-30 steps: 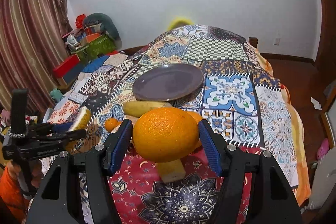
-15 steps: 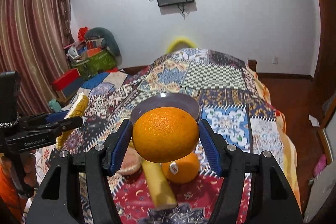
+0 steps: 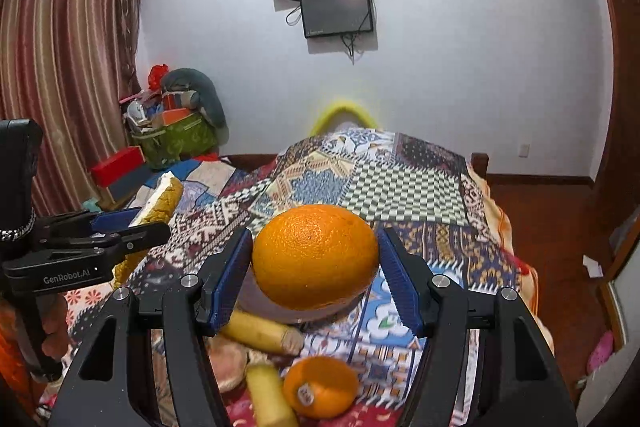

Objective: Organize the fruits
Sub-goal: 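Carry the pomelo wedge with left tool while right tool carries the orange to the purple plate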

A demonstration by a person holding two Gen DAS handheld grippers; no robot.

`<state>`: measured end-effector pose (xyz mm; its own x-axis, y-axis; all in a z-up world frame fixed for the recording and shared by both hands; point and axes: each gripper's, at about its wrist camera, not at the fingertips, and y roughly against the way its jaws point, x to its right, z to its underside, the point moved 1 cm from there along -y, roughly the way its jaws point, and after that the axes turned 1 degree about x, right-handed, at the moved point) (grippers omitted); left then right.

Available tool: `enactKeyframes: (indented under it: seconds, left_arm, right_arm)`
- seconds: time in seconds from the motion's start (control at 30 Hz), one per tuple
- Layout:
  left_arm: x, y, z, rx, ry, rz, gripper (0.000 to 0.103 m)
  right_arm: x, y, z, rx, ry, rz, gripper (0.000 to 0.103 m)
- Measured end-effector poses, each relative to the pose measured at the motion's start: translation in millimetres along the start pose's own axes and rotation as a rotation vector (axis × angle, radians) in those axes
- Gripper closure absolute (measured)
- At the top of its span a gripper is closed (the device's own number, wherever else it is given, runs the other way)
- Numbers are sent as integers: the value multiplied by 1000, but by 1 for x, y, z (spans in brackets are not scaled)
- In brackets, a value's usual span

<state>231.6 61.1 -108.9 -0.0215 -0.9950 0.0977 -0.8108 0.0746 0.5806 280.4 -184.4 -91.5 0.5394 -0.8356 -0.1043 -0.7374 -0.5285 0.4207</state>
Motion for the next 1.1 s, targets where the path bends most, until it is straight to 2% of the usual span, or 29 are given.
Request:
enactKeyframes:
  seconds: [0.4, 0.8, 1.1]
  left_arm:
    - [-8, -59, -19, -33, 2, 4, 50]
    - [-18, -124, -21, -125, 9, -8, 50]
    - [-22, -169, -12, -221, -14, 1, 50]
  right_arm:
    - [14, -49, -7, -15, 26, 11, 42]
    - [30, -104, 4, -115, 25, 7, 41]
    - [40, -153, 16, -243, 50, -20, 42]
